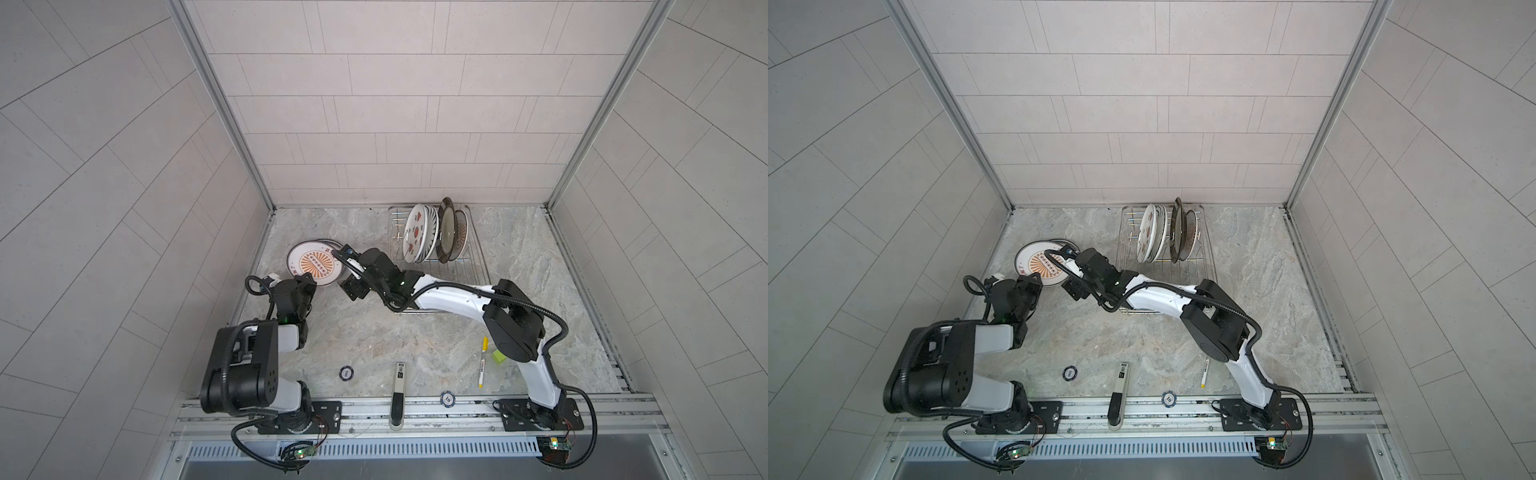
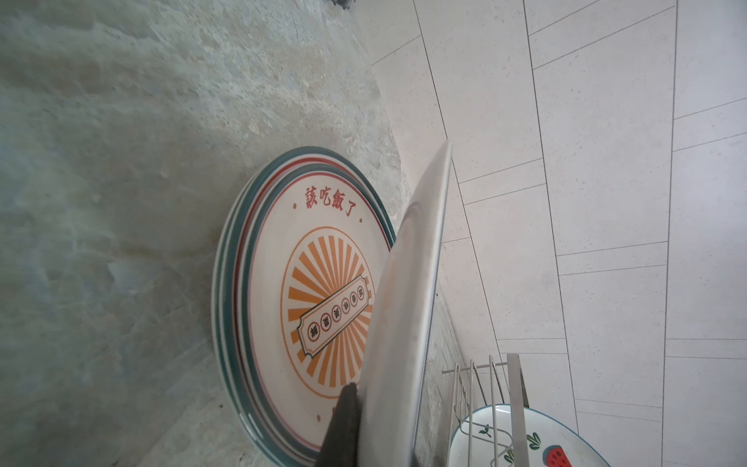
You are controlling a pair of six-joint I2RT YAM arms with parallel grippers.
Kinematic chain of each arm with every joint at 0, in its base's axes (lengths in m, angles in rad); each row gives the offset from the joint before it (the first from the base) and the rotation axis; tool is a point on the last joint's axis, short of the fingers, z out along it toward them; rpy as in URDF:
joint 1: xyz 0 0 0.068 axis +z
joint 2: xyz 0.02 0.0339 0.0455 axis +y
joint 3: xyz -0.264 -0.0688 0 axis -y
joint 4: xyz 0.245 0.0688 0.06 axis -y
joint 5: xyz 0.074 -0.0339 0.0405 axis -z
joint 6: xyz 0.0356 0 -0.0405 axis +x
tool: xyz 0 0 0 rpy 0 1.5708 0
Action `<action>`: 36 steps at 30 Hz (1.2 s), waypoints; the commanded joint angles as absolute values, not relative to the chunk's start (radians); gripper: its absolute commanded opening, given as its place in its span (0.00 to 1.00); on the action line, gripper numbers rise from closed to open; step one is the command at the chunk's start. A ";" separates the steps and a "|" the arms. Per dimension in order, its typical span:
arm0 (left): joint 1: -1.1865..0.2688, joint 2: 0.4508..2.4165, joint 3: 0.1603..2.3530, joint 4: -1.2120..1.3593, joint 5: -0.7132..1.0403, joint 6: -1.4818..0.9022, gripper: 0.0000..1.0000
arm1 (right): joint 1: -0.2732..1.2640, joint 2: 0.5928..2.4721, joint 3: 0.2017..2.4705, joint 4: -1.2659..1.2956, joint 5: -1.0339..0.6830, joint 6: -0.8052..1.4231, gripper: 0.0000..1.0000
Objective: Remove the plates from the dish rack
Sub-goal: 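Carry the plate with the left gripper down onto the plate stack, then set the plate flat on the stack and open the left gripper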
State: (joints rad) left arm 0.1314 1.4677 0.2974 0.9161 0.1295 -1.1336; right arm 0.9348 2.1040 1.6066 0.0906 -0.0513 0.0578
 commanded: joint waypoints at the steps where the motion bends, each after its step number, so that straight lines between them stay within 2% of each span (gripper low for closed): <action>1: 0.139 1.486 0.328 1.024 0.117 -1.151 0.00 | 0.927 2.133 1.619 0.128 -0.053 0.069 0.86; 19: 0.141 1.627 0.373 1.049 0.098 -1.118 0.04 | 0.914 2.144 1.598 0.129 -0.037 0.060 0.86; 24: 0.140 1.650 0.353 1.108 0.098 -1.127 0.13 | 0.914 2.144 1.596 0.127 -0.033 0.060 0.85; 36: 0.139 1.623 0.358 1.008 0.066 -1.065 0.23 | 0.914 2.135 1.585 0.135 -0.035 0.065 0.85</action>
